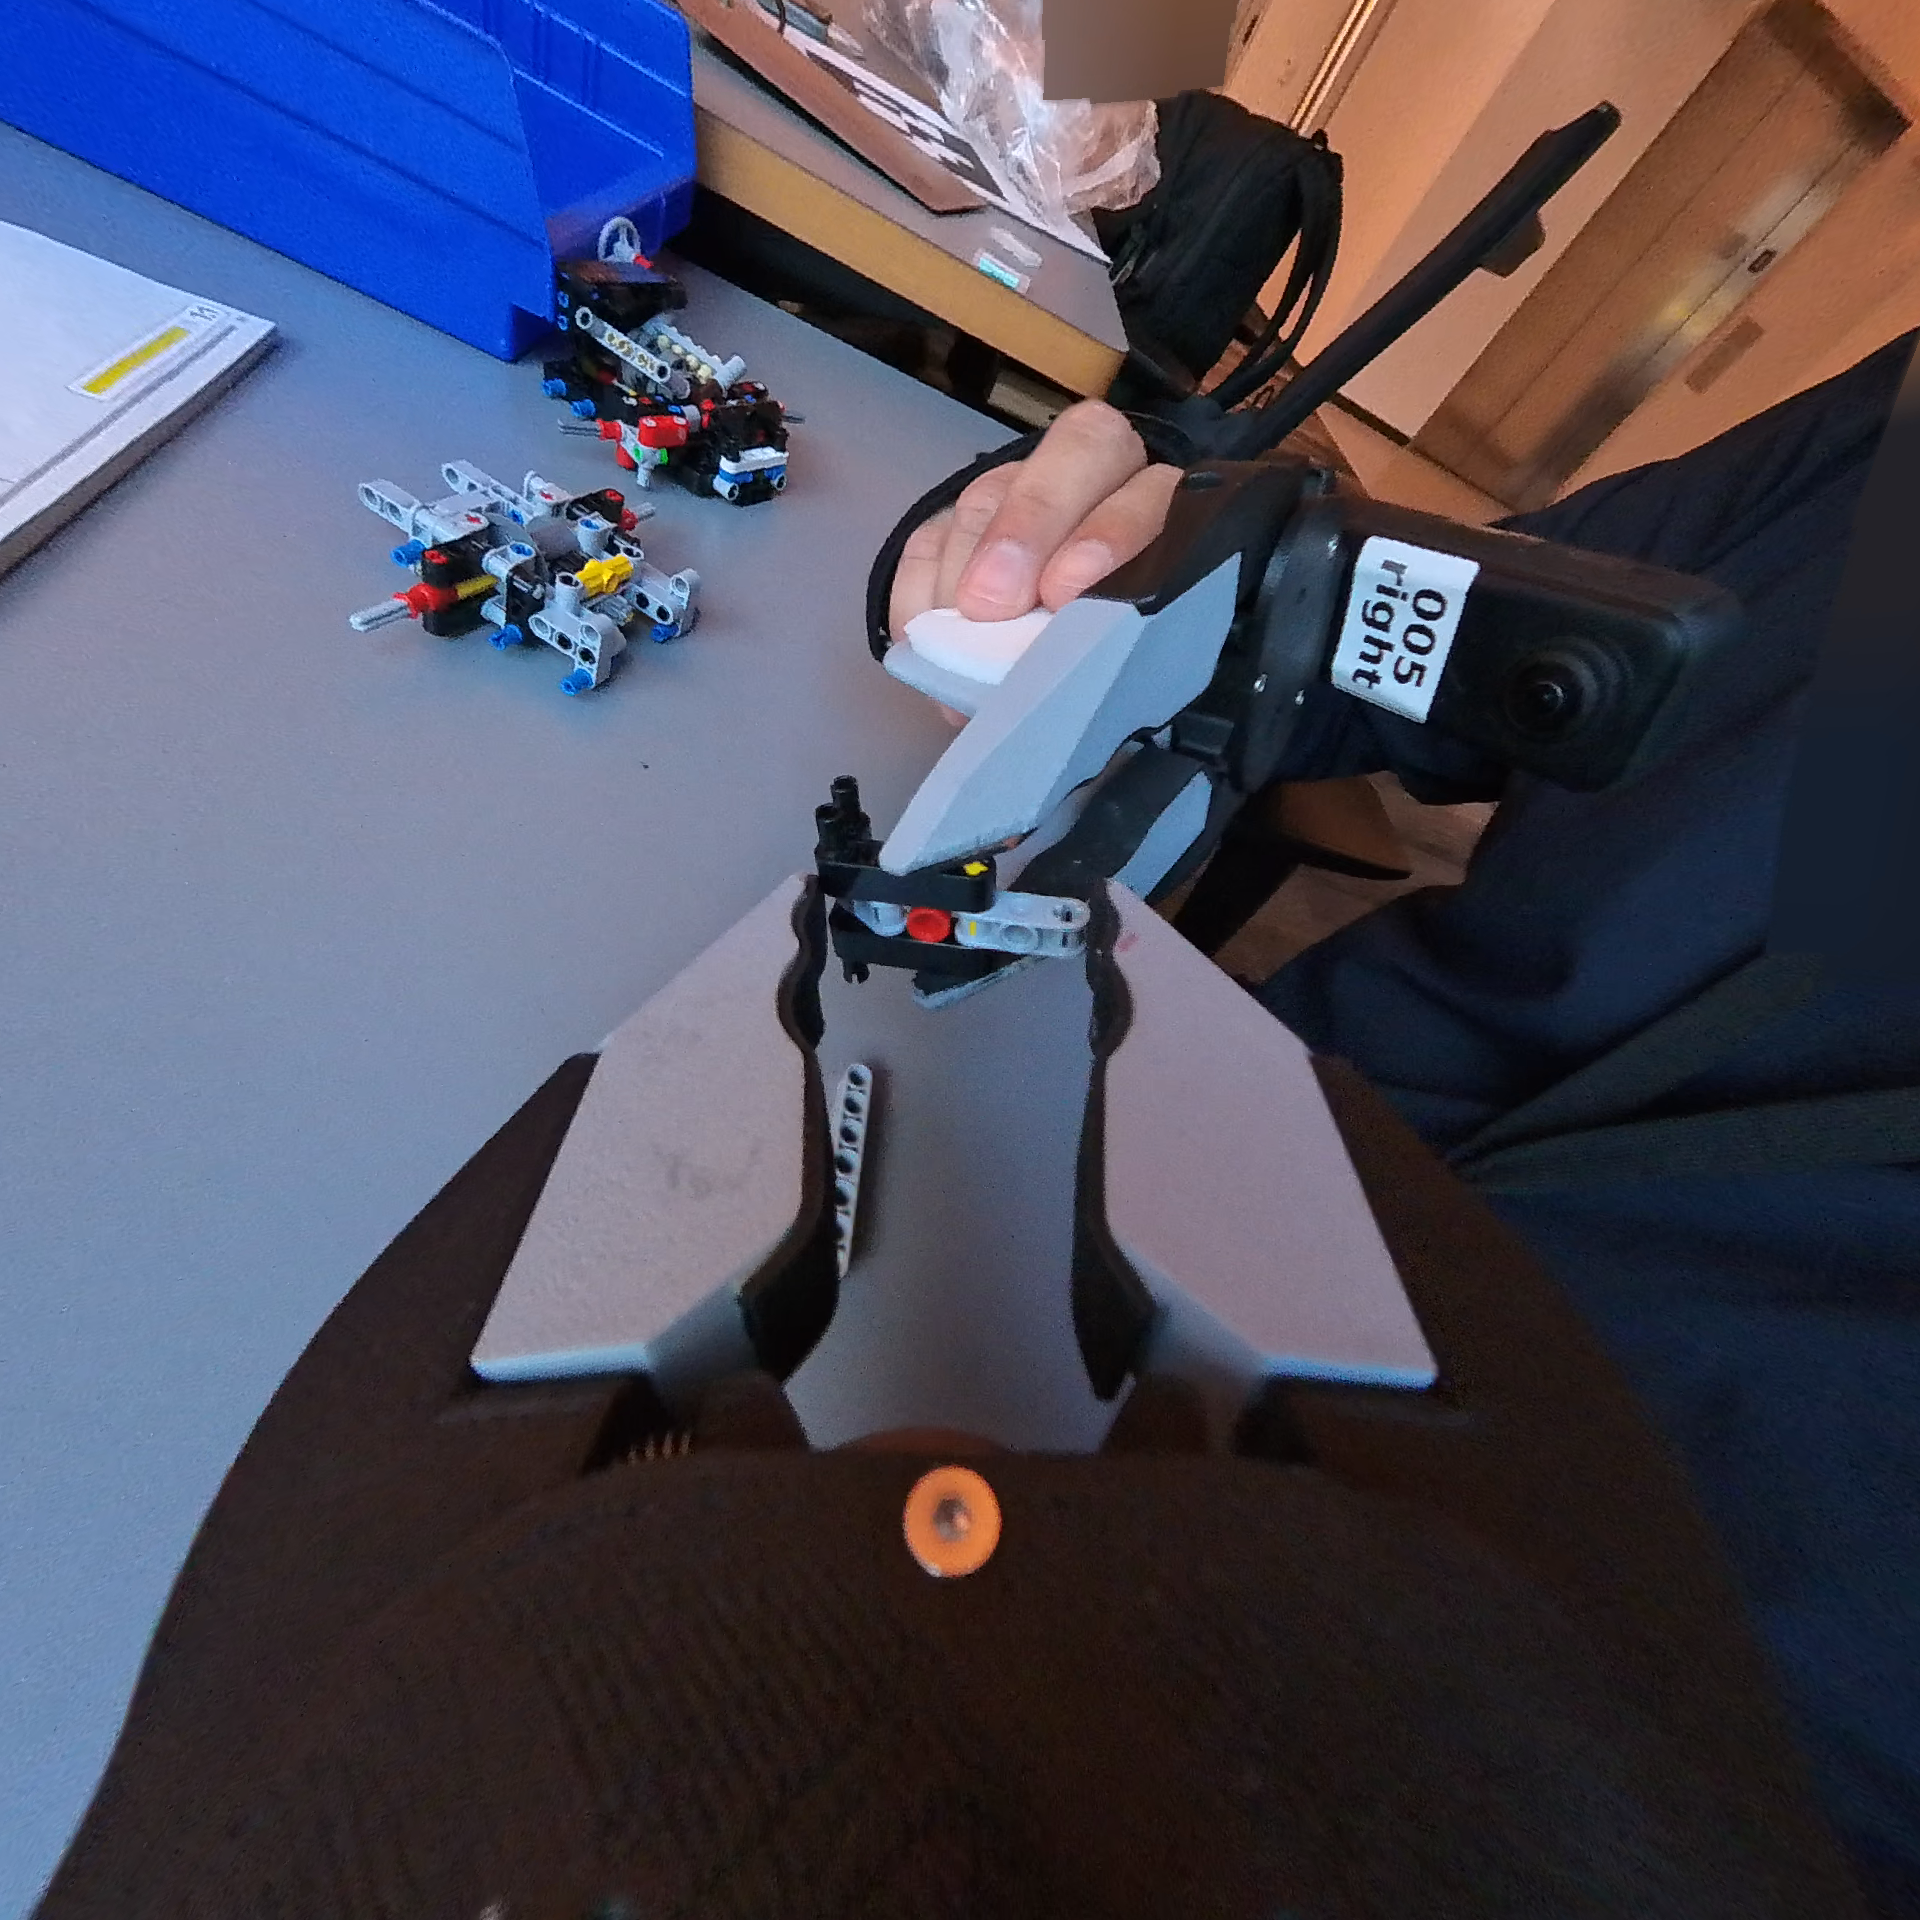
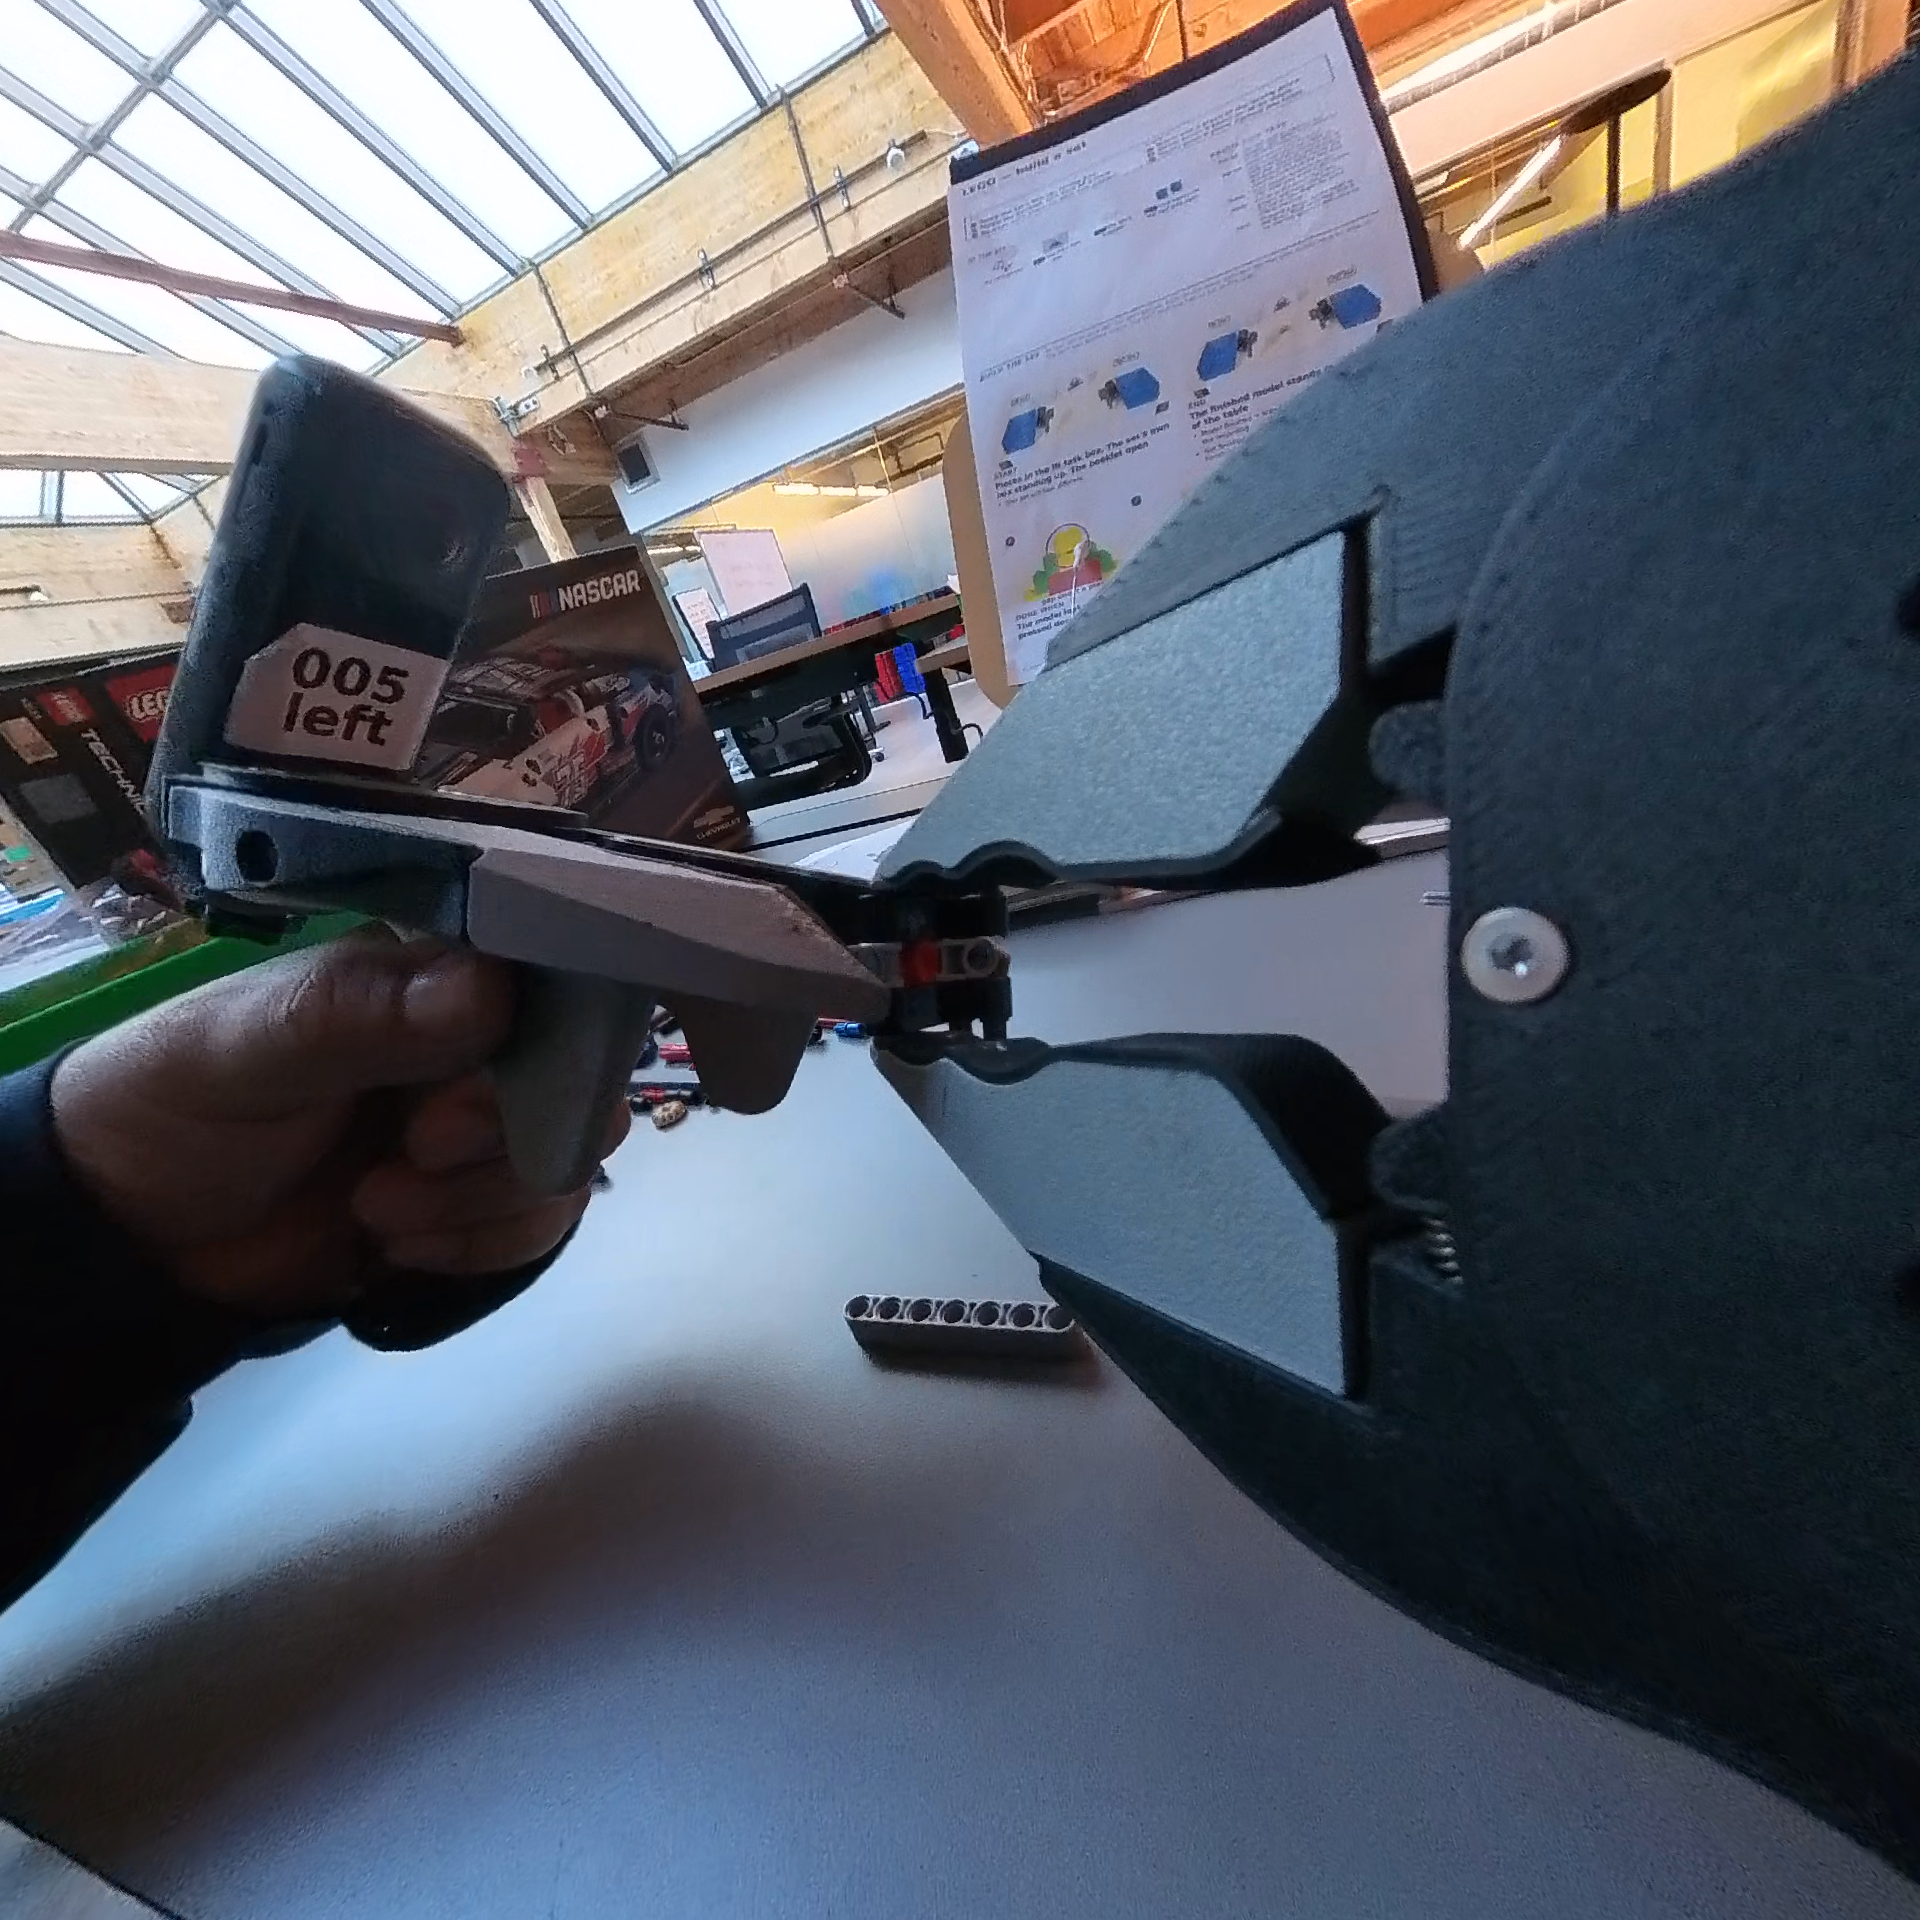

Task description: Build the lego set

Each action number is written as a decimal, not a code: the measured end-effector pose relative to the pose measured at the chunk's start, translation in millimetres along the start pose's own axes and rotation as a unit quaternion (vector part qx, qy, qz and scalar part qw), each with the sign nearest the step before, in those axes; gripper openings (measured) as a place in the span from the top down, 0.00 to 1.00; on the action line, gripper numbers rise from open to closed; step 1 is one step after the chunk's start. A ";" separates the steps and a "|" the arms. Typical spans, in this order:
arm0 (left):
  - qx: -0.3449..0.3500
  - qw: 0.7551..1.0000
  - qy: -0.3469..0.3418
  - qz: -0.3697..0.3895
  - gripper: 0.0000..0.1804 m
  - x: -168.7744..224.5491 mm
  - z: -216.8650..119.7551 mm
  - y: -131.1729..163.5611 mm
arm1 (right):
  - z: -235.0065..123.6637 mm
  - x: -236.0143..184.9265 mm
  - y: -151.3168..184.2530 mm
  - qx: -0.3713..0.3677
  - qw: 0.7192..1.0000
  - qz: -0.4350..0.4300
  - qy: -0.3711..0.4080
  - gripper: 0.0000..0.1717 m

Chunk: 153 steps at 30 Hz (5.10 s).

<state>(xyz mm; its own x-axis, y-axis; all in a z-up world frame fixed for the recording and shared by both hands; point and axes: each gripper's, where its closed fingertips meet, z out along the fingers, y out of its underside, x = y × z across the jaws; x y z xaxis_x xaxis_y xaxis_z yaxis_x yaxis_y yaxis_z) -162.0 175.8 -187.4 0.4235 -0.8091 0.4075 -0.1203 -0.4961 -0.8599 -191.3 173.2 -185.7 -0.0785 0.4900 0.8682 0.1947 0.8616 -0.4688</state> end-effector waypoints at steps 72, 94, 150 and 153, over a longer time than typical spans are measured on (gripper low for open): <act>-0.078 0.978 -0.139 0.131 0.73 -9.6 13.4 45.5 | -4.1 -29.9 25.6 0.030 0.843 0.447 -0.298 0.98; -0.120 0.973 -0.143 0.139 0.74 -8.6 16.0 63.1 | -5.3 -48.9 25.3 -0.017 0.826 0.455 -0.333 0.98; -0.106 0.980 -0.094 0.143 0.80 -1.8 1.9 54.8 | -8.2 -56.2 19.3 -0.031 0.860 0.394 -0.321 0.98; -0.112 0.979 -0.095 0.142 0.82 -4.2 5.9 58.1 | -7.5 -56.3 18.9 -0.035 0.857 0.401 -0.321 0.98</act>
<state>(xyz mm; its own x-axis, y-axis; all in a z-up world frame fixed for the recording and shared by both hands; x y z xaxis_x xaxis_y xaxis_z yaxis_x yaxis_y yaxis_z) -165.4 152.1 -241.0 0.5012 -0.8616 0.0794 -0.4416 -0.3337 -0.8328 -175.8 160.8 -242.2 -0.4088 0.9126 -0.0087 0.4947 0.2136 -0.8424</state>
